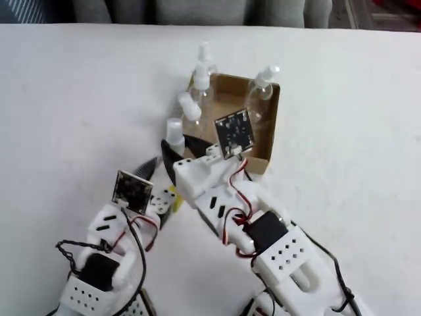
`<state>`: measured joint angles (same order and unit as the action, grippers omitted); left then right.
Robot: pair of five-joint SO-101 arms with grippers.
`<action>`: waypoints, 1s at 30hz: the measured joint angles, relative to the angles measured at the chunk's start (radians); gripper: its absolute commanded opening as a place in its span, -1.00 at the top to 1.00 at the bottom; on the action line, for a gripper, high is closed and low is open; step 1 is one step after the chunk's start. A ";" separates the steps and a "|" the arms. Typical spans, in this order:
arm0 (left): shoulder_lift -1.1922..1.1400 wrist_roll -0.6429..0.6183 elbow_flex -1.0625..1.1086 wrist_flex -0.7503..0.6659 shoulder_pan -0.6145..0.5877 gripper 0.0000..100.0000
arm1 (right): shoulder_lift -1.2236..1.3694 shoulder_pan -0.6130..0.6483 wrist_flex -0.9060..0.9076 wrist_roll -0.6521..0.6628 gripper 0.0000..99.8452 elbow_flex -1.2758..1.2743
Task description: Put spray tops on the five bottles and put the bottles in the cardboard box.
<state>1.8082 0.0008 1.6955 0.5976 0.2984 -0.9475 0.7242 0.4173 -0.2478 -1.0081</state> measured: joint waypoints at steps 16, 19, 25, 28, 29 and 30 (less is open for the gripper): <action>0.000 0.000 0.000 0.000 0.002 0.96 | 0.000 0.005 0.015 0.000 0.85 0.000; 0.000 0.000 0.000 0.000 0.002 0.96 | 0.000 0.009 0.020 0.000 0.69 0.000; 0.000 0.000 0.000 0.000 -0.002 0.96 | -0.006 0.034 0.097 0.000 0.63 0.006; 0.000 0.000 0.000 0.000 -0.002 0.96 | -0.006 0.034 0.158 0.000 0.54 0.046; 0.000 0.000 0.000 0.000 -0.002 0.96 | -0.006 0.034 0.184 0.005 0.51 0.066; 0.000 0.000 0.000 0.000 -0.002 0.96 | -0.006 0.034 0.210 0.014 0.49 0.089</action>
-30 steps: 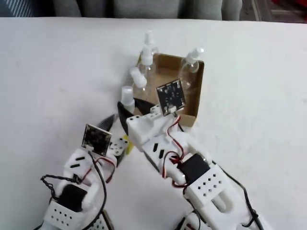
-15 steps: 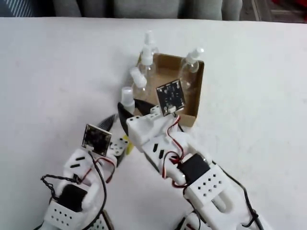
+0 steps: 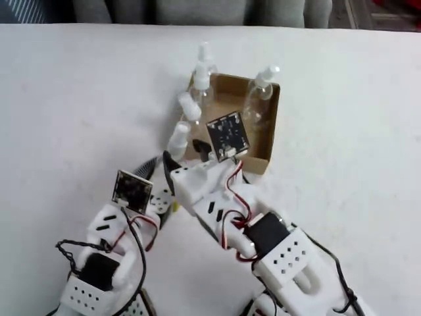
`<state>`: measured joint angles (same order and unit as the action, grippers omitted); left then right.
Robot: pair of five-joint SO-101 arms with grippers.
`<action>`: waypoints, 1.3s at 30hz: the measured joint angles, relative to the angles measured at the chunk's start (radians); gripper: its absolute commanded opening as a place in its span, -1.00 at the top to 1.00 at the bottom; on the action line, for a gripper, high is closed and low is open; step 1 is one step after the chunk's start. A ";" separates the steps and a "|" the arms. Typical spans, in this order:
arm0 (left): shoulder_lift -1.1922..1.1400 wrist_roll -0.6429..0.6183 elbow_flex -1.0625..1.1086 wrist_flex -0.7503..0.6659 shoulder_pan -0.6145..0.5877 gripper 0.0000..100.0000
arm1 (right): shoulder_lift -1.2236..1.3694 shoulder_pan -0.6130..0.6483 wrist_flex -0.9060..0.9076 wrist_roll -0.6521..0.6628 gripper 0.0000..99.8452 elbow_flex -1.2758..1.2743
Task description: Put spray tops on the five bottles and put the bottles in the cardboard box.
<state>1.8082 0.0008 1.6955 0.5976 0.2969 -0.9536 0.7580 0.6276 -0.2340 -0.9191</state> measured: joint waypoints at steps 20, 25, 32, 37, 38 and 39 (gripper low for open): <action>0.000 0.000 0.000 0.000 0.000 0.96 | -0.002 -0.206 0.293 0.169 0.97 0.273; 0.000 0.000 0.000 0.000 0.000 0.96 | 0.069 -0.282 0.164 0.172 0.97 0.183; 0.000 0.000 0.000 0.000 0.000 0.96 | 0.267 -0.262 -0.092 0.172 0.97 0.120; 0.000 0.000 0.000 0.000 -0.003 0.96 | 0.307 -0.201 -0.114 0.172 0.97 0.110; 0.000 -0.002 0.000 0.000 -0.003 0.96 | 0.308 -0.199 -0.114 0.172 0.97 0.110; 0.000 -0.002 0.000 0.000 -0.003 0.96 | 0.311 -0.199 -0.114 0.172 0.97 0.110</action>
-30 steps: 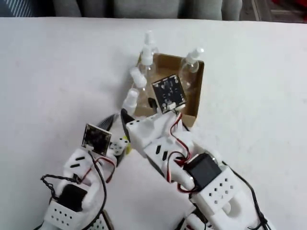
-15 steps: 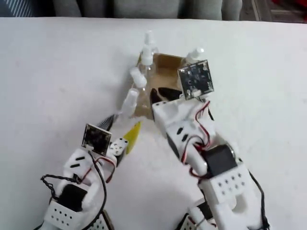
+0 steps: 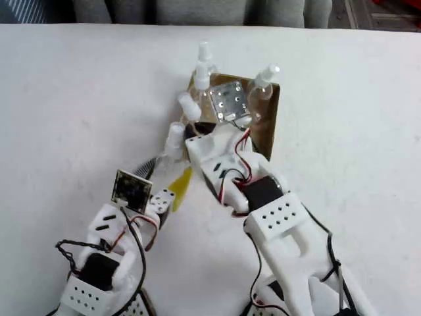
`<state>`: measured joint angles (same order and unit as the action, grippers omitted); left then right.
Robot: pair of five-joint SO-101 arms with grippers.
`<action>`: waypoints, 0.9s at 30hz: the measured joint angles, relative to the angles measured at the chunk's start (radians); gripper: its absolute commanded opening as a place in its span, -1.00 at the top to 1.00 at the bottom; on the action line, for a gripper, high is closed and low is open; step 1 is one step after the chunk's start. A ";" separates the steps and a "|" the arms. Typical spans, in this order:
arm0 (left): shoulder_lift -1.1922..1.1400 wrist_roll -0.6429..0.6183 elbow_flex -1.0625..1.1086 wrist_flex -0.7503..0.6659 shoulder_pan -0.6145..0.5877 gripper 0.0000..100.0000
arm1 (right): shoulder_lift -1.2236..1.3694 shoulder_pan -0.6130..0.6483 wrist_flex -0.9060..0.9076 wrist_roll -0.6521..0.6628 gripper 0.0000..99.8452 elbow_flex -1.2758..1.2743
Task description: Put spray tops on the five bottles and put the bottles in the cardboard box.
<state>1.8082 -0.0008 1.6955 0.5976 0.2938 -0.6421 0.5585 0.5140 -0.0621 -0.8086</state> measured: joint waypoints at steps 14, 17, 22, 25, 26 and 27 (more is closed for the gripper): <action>0.000 0.002 0.000 0.000 -0.002 0.96 | 0.000 0.008 -0.002 0.000 0.97 -0.063; 0.000 0.002 0.000 0.000 -0.002 0.96 | 0.000 -0.006 -0.002 0.000 0.97 -0.077; 0.000 0.002 0.000 0.000 0.000 0.96 | -0.008 -0.121 0.089 0.000 0.97 -0.081; 0.000 0.002 0.000 -0.032 0.000 0.96 | -0.054 -0.215 0.186 0.000 0.97 -0.081; 0.000 0.002 0.000 -0.048 0.000 0.96 | -0.075 -0.242 0.219 0.000 0.97 -0.081; 0.000 0.002 0.000 -0.063 0.000 0.96 | -0.097 -0.275 0.255 0.000 0.97 -0.081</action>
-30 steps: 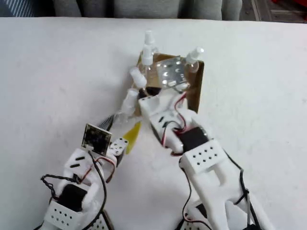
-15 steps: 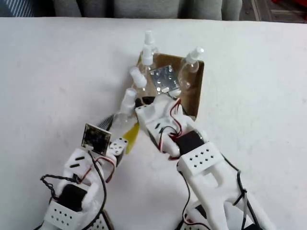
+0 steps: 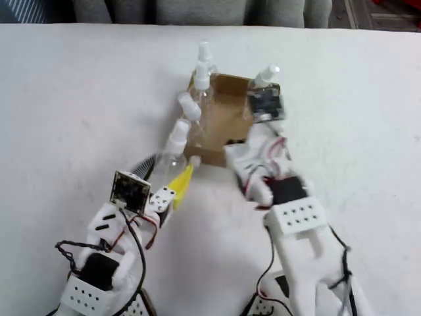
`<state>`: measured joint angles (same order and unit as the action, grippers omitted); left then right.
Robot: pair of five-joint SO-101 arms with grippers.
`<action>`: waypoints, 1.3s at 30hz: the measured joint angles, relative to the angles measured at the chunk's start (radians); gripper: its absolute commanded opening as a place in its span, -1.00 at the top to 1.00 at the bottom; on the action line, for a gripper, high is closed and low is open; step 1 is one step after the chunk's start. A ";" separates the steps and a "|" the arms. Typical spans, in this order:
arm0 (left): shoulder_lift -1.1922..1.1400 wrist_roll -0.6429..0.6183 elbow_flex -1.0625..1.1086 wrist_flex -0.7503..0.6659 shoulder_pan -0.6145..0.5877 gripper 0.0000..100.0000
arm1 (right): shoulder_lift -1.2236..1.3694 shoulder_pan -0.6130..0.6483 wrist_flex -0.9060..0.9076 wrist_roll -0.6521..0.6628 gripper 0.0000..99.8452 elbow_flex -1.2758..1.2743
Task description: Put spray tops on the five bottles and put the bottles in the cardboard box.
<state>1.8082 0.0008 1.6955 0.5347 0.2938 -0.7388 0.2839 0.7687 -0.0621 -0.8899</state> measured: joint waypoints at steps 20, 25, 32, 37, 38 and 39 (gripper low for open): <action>0.000 -0.215 -0.008 -0.345 0.189 0.96 | -0.110 -0.282 -0.020 0.000 0.97 -0.292; 0.000 -0.216 -0.035 -0.345 0.143 0.96 | -0.276 -0.227 0.117 0.000 0.97 -0.292; 0.000 -0.325 -0.060 -0.295 0.101 0.96 | -0.631 -0.031 0.227 0.043 0.97 -0.331; 0.000 -0.353 -0.081 -0.295 0.038 0.96 | -0.864 0.172 0.230 0.060 0.97 -0.377; 0.000 -0.354 -0.081 -0.295 0.028 0.96 | -0.907 0.193 0.230 0.060 0.97 -0.387; 0.000 -0.354 -0.081 -0.295 0.020 0.96 | -0.942 0.213 0.230 0.061 0.97 -0.399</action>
<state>1.8082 -0.3537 1.6141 0.2401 0.3138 -1.6809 0.4971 0.9989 -0.0008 -1.2889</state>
